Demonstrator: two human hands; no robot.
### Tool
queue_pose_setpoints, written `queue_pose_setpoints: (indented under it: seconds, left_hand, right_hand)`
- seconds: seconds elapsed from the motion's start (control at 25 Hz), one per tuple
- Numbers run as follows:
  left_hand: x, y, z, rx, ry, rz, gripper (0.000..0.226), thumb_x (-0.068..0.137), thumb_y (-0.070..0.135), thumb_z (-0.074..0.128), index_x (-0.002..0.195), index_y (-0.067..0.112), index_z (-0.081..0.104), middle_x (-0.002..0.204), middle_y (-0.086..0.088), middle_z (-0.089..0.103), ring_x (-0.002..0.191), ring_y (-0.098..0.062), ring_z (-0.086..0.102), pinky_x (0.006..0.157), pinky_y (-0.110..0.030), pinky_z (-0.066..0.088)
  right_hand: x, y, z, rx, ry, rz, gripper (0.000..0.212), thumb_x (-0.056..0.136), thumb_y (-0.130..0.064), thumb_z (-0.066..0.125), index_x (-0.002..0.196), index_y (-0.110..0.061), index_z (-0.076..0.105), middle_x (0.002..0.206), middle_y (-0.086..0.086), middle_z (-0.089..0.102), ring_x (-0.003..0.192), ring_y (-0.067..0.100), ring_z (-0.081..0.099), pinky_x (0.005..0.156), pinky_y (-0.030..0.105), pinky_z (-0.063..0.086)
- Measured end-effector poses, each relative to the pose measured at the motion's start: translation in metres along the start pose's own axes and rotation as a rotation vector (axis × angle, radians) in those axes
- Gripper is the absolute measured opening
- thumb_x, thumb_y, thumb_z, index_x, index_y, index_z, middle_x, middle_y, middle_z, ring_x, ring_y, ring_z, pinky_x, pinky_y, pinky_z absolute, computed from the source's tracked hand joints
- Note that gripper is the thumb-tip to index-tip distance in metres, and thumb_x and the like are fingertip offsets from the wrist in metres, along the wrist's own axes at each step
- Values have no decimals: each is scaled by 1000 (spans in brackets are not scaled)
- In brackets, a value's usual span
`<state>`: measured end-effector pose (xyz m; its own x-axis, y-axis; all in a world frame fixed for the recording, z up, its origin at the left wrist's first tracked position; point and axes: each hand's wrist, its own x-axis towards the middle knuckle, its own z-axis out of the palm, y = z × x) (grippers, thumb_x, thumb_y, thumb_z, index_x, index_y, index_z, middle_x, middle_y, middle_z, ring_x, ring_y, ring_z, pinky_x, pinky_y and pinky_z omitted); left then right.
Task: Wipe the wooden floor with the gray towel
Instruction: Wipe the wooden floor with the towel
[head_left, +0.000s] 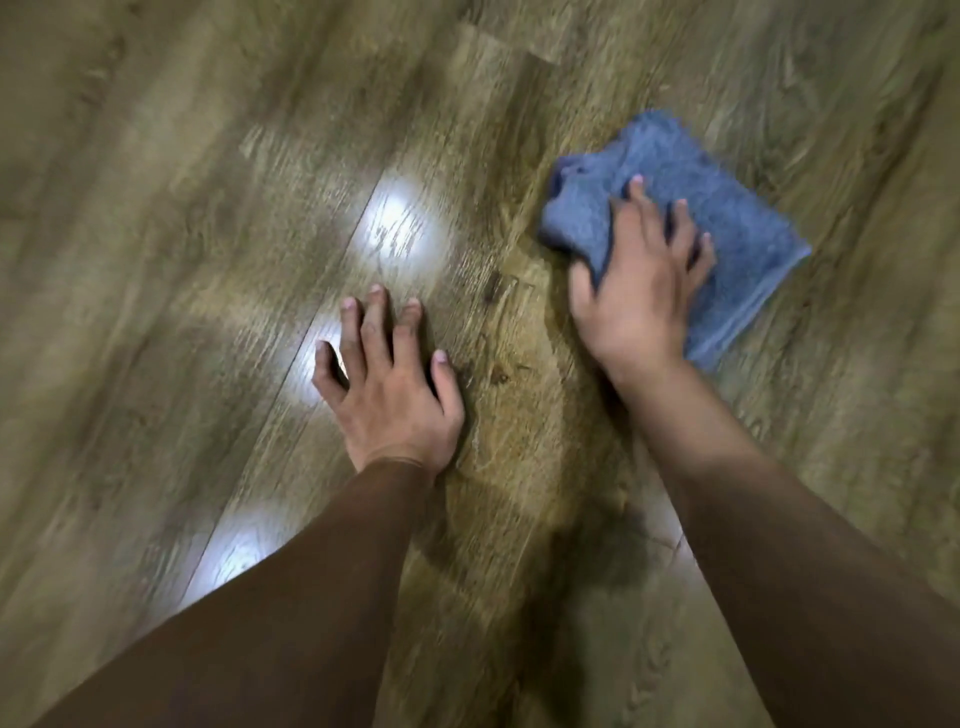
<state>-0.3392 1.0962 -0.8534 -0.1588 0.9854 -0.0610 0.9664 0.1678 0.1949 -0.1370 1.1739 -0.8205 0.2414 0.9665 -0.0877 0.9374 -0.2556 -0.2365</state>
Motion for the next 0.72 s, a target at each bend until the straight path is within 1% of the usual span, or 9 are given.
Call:
queue_pose_setpoints:
  seconds: [0.04, 0.12, 0.24, 0.36, 0.48, 0.56, 0.64, 0.68, 0.72]
  left_hand:
    - [-1, 1, -1, -2, 0, -1, 60, 94, 42, 40, 150, 21, 45, 167, -5, 24, 157, -26, 10, 121, -55, 6]
    - [0, 3, 0, -8, 16, 3, 59, 94, 42, 40, 149, 21, 46, 167, -5, 26, 157, -26, 12, 120, -55, 8]
    - [-2, 0, 3, -29, 52, 10, 58, 93, 41, 42, 147, 20, 49, 165, -5, 31, 156, -27, 17, 119, -55, 11]
    - [1, -4, 7, -57, 99, 35, 56, 92, 39, 45, 142, 16, 53, 161, -8, 38, 153, -30, 24, 118, -56, 14]
    - [-4, -1, 7, -61, 100, 48, 56, 93, 38, 44, 143, 13, 50, 161, -10, 38, 153, -31, 24, 118, -58, 14]
    - [-5, 2, 7, -54, 100, 30, 57, 92, 37, 43, 141, 7, 48, 158, -16, 39, 152, -34, 25, 119, -62, 14]
    - [-1, 8, 2, -23, 57, -22, 59, 86, 39, 42, 132, 2, 48, 147, -27, 44, 144, -42, 33, 115, -71, 18]
    - [4, 19, -3, -13, 32, -17, 59, 82, 41, 42, 126, 2, 49, 139, -30, 47, 139, -45, 38, 112, -74, 21]
    - [7, 41, -5, -27, -2, 53, 57, 81, 43, 43, 123, 5, 50, 136, -29, 47, 135, -45, 40, 111, -75, 21]
  right_hand:
    - [18, -14, 3, 2, 16, 20, 65, 86, -36, 59, 146, -18, 41, 162, 0, 30, 148, 40, 20, 118, 62, 9]
    - [34, -43, 12, -18, 27, 1, 67, 89, -37, 58, 150, -19, 36, 164, -3, 26, 150, 41, 17, 118, 64, 7]
    - [16, -68, 24, -97, 0, -111, 71, 90, -40, 58, 152, -20, 31, 165, -3, 21, 152, 37, 12, 119, 63, 6]
    - [-15, -65, 28, -109, -29, -179, 70, 91, -43, 54, 153, -20, 30, 166, 3, 19, 153, 34, 8, 119, 61, 6]
    - [-72, -42, 22, -61, -89, -197, 69, 91, -40, 52, 152, -17, 30, 166, 7, 17, 153, 33, 5, 119, 61, 3]
    - [-123, -8, 15, -67, -98, -175, 71, 90, -38, 55, 152, -15, 30, 166, 8, 17, 153, 34, 5, 119, 61, 4]
    - [-172, 38, 8, -92, -88, -113, 74, 86, -38, 60, 151, -13, 34, 165, 8, 22, 153, 34, 11, 120, 60, 9]
    - [-191, 63, 5, -91, -69, -75, 74, 83, -38, 64, 149, -13, 39, 163, 9, 26, 152, 35, 15, 120, 60, 12]
    - [-207, 91, 1, -92, -52, -29, 73, 82, -37, 66, 146, -12, 42, 162, 9, 30, 151, 35, 18, 120, 60, 14]
